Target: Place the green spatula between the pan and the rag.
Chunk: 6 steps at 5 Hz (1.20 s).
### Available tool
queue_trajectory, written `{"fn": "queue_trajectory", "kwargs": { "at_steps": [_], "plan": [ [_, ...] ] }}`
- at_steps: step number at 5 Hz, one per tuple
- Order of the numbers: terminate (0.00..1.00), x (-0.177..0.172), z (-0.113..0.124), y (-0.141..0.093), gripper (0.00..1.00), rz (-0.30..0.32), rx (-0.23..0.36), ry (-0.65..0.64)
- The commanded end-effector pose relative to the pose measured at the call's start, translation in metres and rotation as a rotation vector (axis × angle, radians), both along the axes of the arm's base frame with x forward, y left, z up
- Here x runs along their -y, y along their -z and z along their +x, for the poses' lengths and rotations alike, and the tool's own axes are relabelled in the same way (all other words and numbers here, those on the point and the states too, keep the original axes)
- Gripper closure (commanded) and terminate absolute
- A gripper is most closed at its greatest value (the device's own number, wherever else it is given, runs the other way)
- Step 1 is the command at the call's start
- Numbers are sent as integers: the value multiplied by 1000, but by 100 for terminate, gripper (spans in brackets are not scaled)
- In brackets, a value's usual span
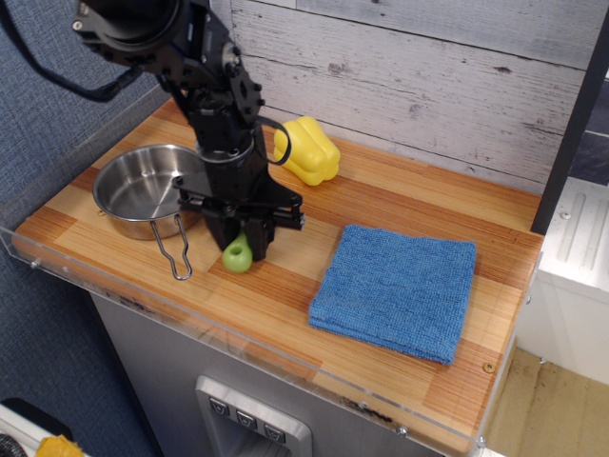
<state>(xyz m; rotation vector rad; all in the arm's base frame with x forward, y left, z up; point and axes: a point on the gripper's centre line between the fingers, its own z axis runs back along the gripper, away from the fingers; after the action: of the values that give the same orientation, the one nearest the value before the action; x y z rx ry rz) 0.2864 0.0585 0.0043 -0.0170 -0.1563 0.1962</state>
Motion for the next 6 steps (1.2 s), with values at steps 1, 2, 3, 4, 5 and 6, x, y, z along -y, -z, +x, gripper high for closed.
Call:
{"fn": "queue_trajectory", "kwargs": {
  "at_steps": [1,2,3,4,5,6],
  "plan": [
    [0,4,-13,-10,0,-13,3,-20],
    [0,6,-21,-31,0,-23,40,-41],
    [0,10,-30,-56,0,-40,79,-69],
    [0,10,-34,-73,0,-51,98,-88],
    [0,10,-30,-88,0,-72,118,-77],
    [0,9,-23,-103,0,-67,146,-59]
  ]
}}
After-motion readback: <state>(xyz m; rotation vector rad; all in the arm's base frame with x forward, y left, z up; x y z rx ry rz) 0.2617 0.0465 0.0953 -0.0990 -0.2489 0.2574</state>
